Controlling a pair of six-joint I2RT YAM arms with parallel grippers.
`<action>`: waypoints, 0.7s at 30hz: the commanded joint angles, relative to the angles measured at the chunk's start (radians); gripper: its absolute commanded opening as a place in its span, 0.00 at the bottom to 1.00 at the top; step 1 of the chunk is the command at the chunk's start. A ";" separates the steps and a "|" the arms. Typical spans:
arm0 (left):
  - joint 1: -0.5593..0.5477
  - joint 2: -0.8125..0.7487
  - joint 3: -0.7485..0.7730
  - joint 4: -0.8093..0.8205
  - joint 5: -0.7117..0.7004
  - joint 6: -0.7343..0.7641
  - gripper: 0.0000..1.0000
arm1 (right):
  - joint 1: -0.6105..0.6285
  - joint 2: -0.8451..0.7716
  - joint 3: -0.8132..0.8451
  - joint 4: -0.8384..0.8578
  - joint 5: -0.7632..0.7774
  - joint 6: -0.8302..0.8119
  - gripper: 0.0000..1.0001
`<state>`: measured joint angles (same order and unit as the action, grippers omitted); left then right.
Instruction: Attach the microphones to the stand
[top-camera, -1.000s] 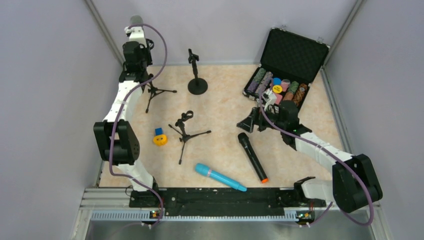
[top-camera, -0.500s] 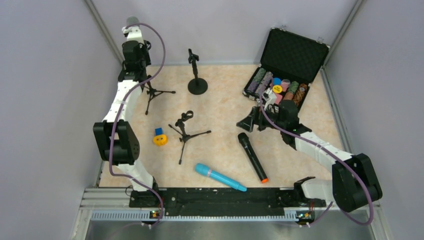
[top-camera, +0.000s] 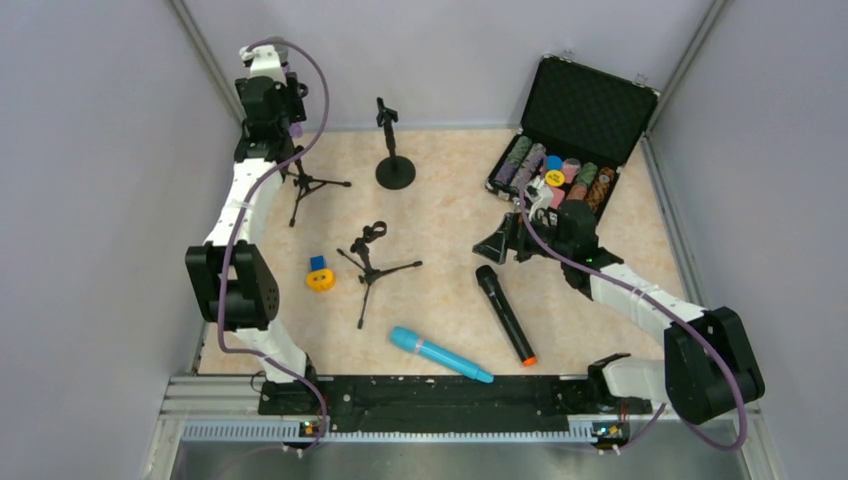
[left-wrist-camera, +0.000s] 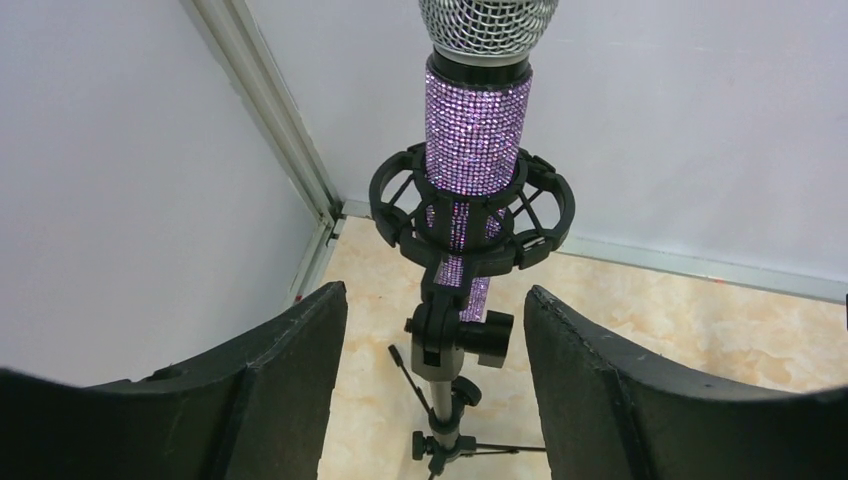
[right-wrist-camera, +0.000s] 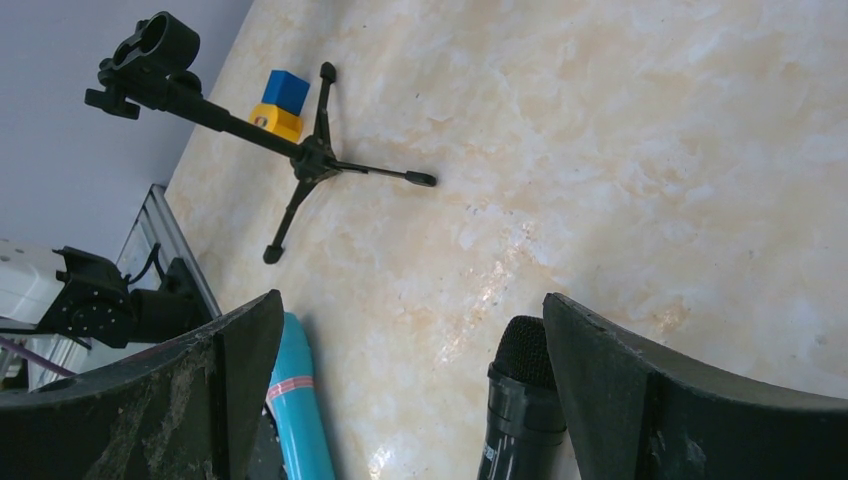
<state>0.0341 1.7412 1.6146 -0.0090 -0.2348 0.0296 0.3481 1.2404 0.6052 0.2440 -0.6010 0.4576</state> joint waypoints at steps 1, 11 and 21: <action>0.004 -0.052 0.041 0.060 -0.019 0.007 0.71 | -0.007 -0.014 0.041 0.026 -0.009 0.005 0.99; 0.005 -0.074 0.030 0.067 -0.024 0.011 0.73 | -0.007 -0.027 0.036 0.023 -0.008 0.005 0.99; 0.004 -0.098 0.012 0.070 -0.033 0.022 0.79 | -0.006 -0.028 0.033 0.022 -0.008 0.008 0.99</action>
<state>0.0341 1.7054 1.6161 0.0006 -0.2527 0.0360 0.3481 1.2392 0.6052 0.2417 -0.6006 0.4576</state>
